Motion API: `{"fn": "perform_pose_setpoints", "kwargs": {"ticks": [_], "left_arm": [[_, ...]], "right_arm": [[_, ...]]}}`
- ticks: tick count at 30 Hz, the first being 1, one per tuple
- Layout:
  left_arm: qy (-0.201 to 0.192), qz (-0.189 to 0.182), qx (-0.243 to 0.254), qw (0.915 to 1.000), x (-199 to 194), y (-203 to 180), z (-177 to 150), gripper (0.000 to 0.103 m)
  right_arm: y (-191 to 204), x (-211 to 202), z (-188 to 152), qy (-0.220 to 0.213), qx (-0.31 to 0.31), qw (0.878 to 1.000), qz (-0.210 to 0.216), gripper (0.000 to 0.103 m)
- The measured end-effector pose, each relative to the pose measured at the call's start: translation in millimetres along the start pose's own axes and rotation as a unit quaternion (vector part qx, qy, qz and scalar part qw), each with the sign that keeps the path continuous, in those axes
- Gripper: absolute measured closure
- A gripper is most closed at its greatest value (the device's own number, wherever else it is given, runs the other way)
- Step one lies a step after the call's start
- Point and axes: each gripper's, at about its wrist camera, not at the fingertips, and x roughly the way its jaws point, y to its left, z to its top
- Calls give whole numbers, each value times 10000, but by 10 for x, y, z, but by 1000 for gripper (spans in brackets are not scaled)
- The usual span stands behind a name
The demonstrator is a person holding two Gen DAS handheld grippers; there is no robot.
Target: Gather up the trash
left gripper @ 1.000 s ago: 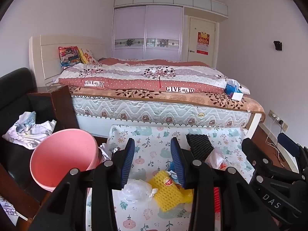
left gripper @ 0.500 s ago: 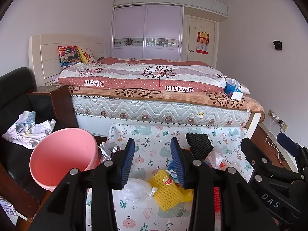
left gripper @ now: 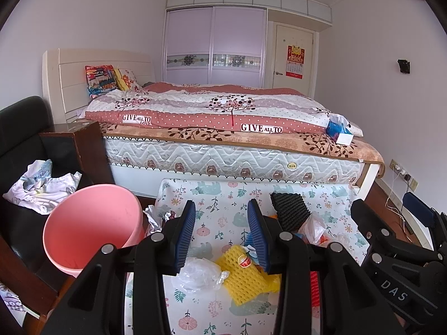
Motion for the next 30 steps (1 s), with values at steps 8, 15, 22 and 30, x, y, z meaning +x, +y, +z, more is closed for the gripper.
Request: {"fn": "perform_pose_setpoints", "kwargs": {"ticks": [8, 15, 22, 30], "left_arm": [[0, -2, 3, 10000, 1, 2, -4, 65], [32, -8, -16, 10000, 17, 5, -62, 65], [35, -3, -18, 10000, 20, 6, -71, 65], [53, -8, -27, 10000, 31, 17, -83, 65]], "right_arm": [[0, 14, -15, 4, -2, 10000, 2, 4], [-23, 14, -47, 17, -20, 10000, -8, 4], [5, 5, -14, 22, -19, 10000, -16, 4], [1, 9, 2, 43, -11, 10000, -8, 4]]}}
